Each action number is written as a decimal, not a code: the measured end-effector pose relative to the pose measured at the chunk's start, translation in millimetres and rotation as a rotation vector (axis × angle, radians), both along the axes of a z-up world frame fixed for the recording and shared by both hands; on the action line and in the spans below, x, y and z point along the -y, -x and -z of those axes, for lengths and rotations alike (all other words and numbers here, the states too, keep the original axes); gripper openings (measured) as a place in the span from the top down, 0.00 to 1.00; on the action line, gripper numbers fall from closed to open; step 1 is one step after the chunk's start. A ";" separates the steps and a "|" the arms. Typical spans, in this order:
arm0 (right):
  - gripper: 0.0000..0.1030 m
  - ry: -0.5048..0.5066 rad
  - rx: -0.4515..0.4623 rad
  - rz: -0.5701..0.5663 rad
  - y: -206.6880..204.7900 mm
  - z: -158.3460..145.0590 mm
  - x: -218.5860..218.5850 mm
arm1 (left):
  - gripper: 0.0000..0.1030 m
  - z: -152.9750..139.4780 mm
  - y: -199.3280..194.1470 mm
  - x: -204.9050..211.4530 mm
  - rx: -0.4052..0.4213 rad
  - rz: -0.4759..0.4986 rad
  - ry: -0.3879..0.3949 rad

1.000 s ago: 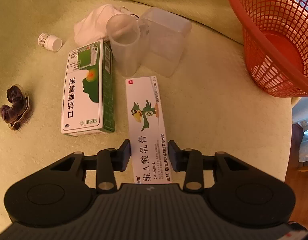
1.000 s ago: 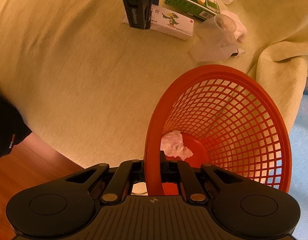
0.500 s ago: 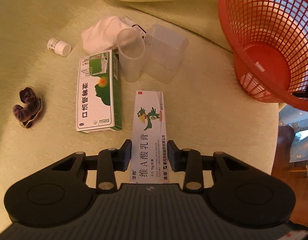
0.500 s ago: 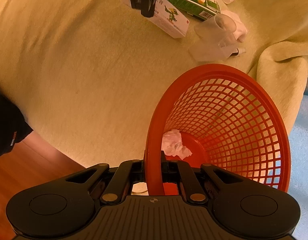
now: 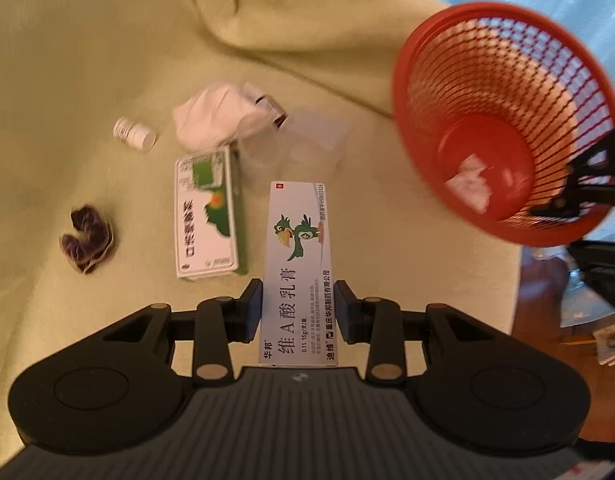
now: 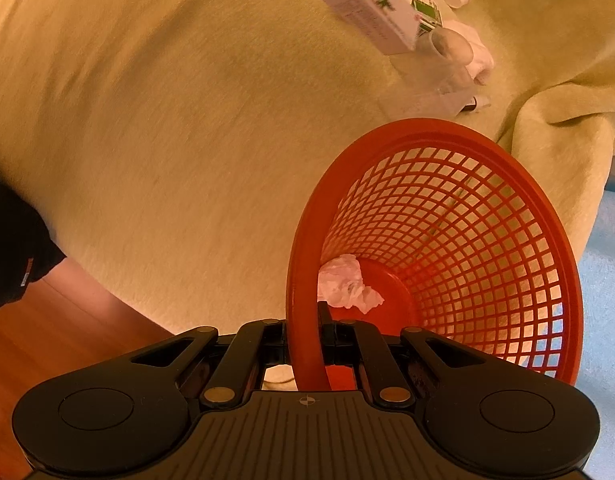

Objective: Organize objects
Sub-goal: 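Carry the ointment box over the wastebasket and release it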

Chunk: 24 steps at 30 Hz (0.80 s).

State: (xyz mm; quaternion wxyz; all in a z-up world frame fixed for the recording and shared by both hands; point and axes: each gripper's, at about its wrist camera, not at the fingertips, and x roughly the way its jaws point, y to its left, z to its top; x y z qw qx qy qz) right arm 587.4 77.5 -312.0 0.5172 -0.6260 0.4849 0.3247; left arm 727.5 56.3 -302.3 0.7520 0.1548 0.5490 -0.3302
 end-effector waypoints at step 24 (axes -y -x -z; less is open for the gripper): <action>0.97 -0.005 0.010 -0.015 4.8 -1.5 2.3 | 0.69 -82.6 -8.2 72.4 0.015 0.243 0.185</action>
